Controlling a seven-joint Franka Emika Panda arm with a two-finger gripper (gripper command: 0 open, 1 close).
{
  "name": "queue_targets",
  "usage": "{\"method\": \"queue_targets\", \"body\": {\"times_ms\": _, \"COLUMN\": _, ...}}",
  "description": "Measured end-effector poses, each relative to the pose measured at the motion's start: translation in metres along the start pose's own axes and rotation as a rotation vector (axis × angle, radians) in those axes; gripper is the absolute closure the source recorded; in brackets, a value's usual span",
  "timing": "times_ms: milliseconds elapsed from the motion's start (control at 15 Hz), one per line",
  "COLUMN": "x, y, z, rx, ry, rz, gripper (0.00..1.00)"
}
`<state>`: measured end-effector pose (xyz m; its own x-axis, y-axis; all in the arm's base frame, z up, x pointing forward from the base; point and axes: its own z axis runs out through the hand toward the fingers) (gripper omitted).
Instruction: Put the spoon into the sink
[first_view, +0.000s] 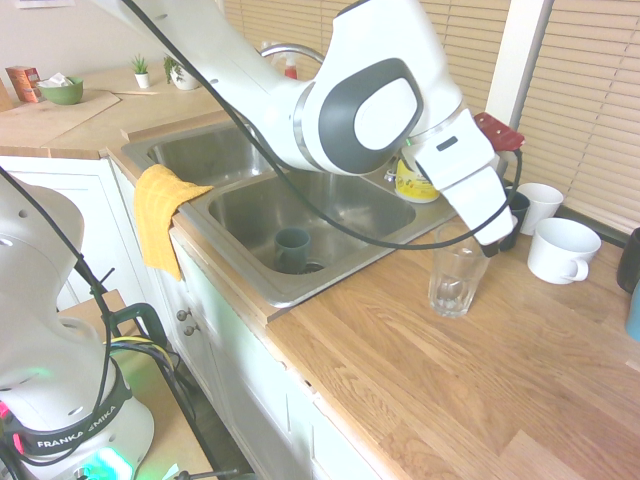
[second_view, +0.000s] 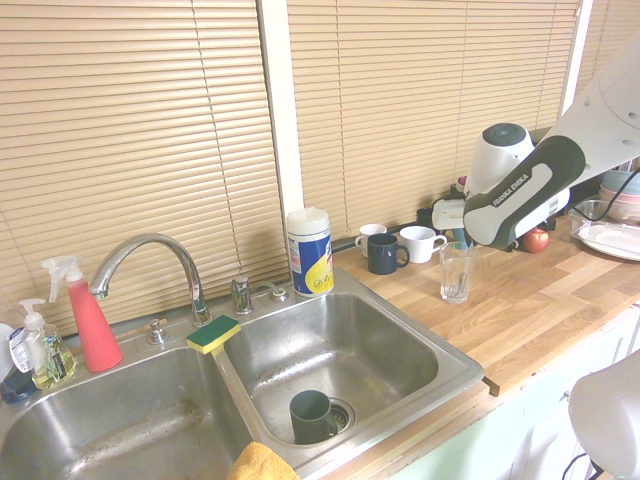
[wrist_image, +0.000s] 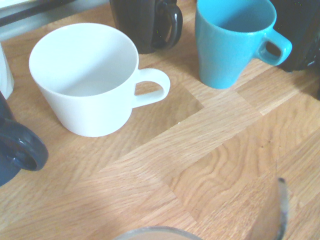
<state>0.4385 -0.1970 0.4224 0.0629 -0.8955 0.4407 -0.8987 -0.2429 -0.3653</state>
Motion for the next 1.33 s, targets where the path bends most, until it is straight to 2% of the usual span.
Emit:
{"method": "queue_targets", "body": {"times_ms": 533, "x": 0.003, "y": -0.003, "z": -0.012, "rx": 0.025, "ry": 0.013, "rz": 0.011, "gripper": 1.00}}
{"method": "queue_targets", "body": {"times_ms": 1000, "x": -0.001, "y": -0.003, "z": -0.081, "rx": 0.057, "ry": 0.083, "rz": -0.002, "gripper": 1.00}}
{"method": "queue_targets", "body": {"times_ms": 1333, "x": 0.023, "y": 0.010, "z": -0.145, "rx": 0.075, "ry": 0.126, "rz": 0.048, "gripper": 1.00}}
